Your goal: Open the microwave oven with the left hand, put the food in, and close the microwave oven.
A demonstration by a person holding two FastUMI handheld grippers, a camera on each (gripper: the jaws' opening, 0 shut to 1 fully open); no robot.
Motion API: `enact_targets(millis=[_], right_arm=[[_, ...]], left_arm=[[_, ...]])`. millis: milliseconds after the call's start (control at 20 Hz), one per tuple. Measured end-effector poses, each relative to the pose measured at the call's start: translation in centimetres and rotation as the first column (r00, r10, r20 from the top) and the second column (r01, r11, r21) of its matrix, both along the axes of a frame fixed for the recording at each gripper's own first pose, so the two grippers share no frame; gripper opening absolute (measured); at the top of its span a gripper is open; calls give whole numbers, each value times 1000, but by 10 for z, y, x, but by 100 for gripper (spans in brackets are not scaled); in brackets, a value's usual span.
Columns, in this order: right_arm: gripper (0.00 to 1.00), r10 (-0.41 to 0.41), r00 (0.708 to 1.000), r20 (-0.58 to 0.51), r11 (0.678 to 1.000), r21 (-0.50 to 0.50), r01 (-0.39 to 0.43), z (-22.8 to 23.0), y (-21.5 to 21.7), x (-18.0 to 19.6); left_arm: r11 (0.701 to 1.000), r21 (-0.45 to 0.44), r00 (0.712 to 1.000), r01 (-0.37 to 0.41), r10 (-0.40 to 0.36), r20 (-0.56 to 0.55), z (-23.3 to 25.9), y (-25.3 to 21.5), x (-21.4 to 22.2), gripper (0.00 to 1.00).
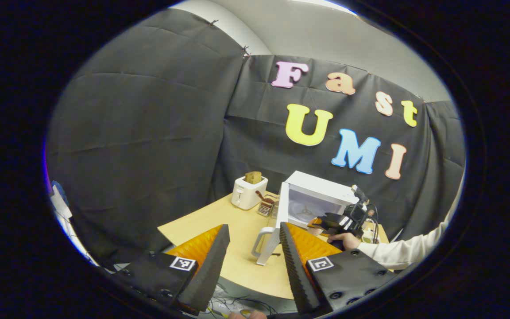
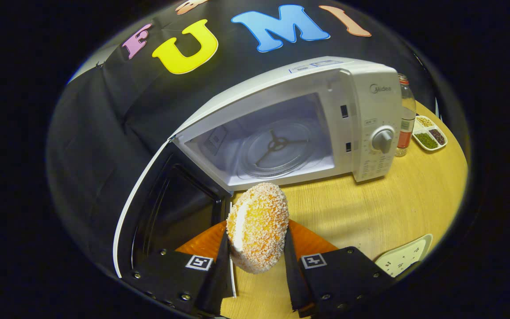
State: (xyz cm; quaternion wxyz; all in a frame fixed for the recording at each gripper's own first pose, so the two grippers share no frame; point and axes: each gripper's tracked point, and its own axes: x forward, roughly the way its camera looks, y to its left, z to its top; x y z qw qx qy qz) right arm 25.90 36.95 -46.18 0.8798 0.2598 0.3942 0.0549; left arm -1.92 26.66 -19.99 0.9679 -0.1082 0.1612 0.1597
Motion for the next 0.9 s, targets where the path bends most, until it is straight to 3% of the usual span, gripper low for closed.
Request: enact_targets(millis=[150, 200, 250, 300, 700, 900], right_arm=[[57, -7, 996, 91, 1000, -25, 9, -9, 9, 42], [57, 2, 994, 109, 999, -42, 2, -15, 14, 55], [58, 1, 992, 127, 999, -48, 6, -21, 17, 67], [58, -14, 990, 143, 999, -42, 20, -25, 19, 80], [58, -218, 960, 173, 976, 59, 211, -52, 15, 154], [58, -291, 943, 165, 956, 87, 280, -64, 9, 170]], left_arm=[[999, -28, 998, -47, 46, -42, -9, 3, 5, 77], [998, -18, 996, -61, 60, -61, -11, 5, 4, 71], [997, -9, 994, -72, 71, -79, -16, 7, 4, 77], [997, -4, 992, -81, 80, -101, -21, 8, 3, 77], [993, 0, 971, -119, 116, -210, -48, 8, 4, 77], [993, -3, 965, -115, 111, -235, -57, 6, 11, 77]])
